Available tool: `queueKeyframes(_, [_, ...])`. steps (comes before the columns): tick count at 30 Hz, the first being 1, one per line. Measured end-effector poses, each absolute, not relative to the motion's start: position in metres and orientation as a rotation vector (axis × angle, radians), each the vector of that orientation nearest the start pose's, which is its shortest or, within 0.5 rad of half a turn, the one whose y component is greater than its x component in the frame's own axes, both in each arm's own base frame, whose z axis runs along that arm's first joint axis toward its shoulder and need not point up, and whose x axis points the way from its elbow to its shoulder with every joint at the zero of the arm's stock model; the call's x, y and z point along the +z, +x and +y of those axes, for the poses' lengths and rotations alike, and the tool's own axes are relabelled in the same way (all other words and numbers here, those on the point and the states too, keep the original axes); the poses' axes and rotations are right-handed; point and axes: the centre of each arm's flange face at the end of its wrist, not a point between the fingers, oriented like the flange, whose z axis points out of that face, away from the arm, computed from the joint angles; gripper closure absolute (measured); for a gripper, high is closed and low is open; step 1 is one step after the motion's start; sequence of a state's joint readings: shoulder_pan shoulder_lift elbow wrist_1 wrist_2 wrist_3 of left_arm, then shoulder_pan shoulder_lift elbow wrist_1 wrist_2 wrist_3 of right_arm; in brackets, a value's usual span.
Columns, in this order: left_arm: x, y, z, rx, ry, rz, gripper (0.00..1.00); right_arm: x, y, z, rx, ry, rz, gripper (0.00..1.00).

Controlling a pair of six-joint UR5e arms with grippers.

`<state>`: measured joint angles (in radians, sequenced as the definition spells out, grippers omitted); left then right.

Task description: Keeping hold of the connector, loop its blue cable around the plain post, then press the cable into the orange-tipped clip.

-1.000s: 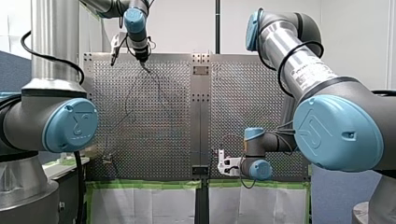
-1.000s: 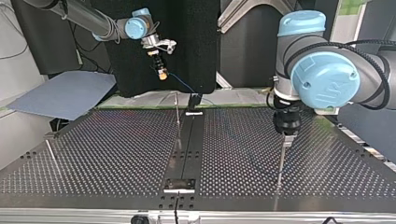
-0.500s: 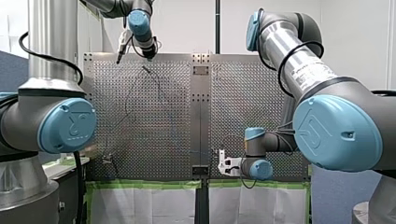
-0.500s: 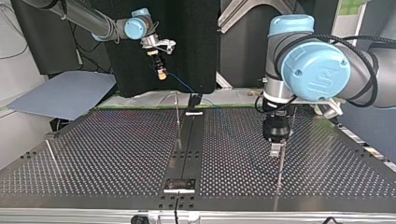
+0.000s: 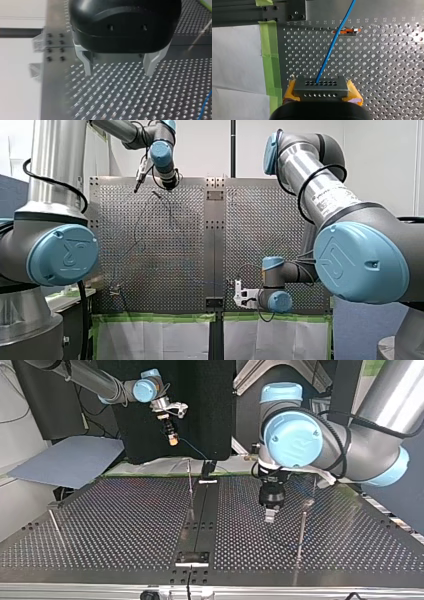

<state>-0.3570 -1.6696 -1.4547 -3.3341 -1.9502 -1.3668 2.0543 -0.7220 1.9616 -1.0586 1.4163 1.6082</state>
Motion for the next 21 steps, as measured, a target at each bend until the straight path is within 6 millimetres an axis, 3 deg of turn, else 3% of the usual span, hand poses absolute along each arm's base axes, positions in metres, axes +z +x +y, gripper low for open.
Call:
queueKeyframes(4, [0.462,0.448,-0.280,0.268,0.242,1.733,0.01,-0.044,0.376,-0.396,1.572,1.818,-0.990,1.00])
queueKeyframes(11, [0.446,0.462,-0.279,0.371,0.248,1.738,0.01,-0.044,0.376,-0.396,1.578,1.818,-0.985,1.00])
queueKeyframes(21, [0.453,0.475,-0.265,0.465,0.158,1.713,0.01,-0.044,0.377,-0.396,1.579,1.821,-0.983,1.00])
